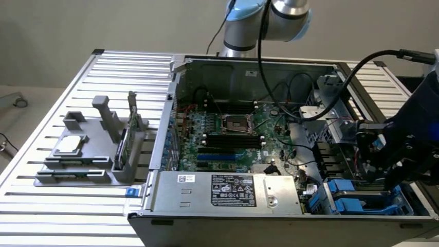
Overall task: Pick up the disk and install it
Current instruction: 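Insert the first disk wire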
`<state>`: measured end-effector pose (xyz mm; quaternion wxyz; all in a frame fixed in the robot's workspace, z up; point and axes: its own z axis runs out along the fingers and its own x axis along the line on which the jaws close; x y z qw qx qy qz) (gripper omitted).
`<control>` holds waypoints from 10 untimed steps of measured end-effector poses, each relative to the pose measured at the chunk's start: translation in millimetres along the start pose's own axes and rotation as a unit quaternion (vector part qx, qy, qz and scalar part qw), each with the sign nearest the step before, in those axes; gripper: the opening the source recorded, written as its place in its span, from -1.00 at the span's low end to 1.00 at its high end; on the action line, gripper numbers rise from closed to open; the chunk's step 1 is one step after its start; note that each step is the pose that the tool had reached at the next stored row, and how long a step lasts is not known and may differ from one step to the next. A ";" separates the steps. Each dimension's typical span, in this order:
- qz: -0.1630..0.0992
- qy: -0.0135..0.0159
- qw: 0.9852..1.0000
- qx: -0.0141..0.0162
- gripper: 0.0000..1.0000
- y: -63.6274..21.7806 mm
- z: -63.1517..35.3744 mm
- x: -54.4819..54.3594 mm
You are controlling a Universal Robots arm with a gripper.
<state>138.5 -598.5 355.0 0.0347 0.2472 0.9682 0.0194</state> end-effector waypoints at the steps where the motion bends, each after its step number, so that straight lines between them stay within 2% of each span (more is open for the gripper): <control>1: 0.003 0.000 1.000 0.000 -0.37 0.4 0.0 -0.5; 10: 0.026 -0.001 1.000 0.001 -0.37 4.9 0.6 -6.2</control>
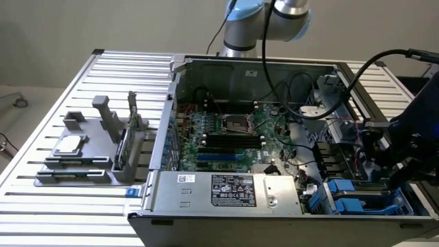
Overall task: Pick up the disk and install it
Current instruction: 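Insert the first disk wire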
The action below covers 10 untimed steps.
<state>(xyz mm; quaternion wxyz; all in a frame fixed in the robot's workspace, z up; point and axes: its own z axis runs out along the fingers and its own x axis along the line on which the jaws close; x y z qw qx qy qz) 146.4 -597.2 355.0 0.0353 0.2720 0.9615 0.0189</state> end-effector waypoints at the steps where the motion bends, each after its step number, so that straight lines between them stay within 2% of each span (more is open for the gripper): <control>1: 0.002 0.000 1.000 0.000 -0.37 0.6 0.1 -0.7; 10: 0.020 -0.001 1.000 0.001 -0.37 7.9 1.0 -8.5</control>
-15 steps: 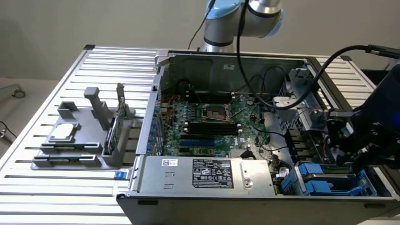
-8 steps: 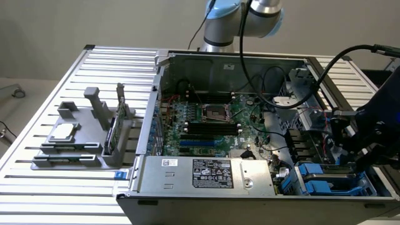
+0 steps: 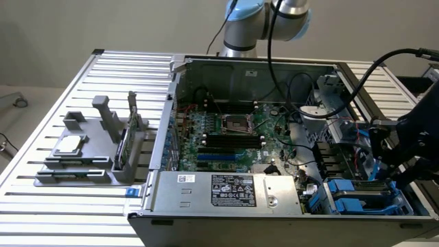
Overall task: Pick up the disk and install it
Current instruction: 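Insert the first disk wire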
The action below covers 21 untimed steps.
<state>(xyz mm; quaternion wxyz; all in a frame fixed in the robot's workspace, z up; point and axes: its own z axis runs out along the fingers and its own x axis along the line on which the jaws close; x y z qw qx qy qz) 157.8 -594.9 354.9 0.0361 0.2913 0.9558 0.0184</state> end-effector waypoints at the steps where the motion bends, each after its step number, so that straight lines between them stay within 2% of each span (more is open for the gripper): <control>1: 0.002 0.000 1.000 0.000 -0.37 1.0 0.1 -1.0; 10: 0.022 -0.001 1.000 0.001 -0.37 9.3 1.4 -8.5; 16: 0.061 -0.003 0.998 0.004 -0.37 9.4 2.8 -8.5; 21: 0.070 -0.004 0.998 0.004 -0.37 11.5 4.6 -6.7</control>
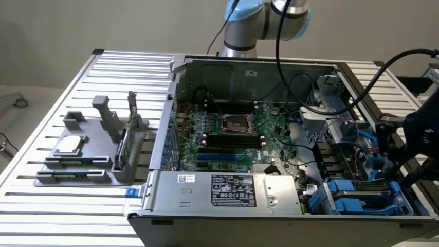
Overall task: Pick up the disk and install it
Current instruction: 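Insert the first disk wire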
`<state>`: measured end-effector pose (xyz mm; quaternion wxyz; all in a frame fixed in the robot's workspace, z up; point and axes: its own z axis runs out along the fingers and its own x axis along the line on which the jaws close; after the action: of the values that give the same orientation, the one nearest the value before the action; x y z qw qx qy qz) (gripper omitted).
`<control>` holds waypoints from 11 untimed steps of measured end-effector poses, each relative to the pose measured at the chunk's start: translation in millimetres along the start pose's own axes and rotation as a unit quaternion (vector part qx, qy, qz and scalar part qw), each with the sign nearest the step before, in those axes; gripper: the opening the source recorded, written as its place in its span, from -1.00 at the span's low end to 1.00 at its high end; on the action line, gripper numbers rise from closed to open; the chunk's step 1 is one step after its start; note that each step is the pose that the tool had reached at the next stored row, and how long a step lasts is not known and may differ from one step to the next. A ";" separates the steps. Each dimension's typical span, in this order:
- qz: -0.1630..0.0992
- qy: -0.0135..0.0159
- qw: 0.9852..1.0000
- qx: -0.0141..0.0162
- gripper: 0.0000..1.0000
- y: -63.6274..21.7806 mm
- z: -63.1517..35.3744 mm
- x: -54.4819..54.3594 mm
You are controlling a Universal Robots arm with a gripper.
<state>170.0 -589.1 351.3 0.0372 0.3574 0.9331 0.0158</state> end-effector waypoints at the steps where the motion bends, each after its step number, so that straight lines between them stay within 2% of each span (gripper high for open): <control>1: 0.001 0.000 1.000 0.000 -0.37 0.6 0.2 0.8; 11: 0.009 0.000 1.000 0.001 -0.37 6.0 9.0 6.8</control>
<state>169.7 -580.1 342.3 0.0371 0.3662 0.9297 0.0154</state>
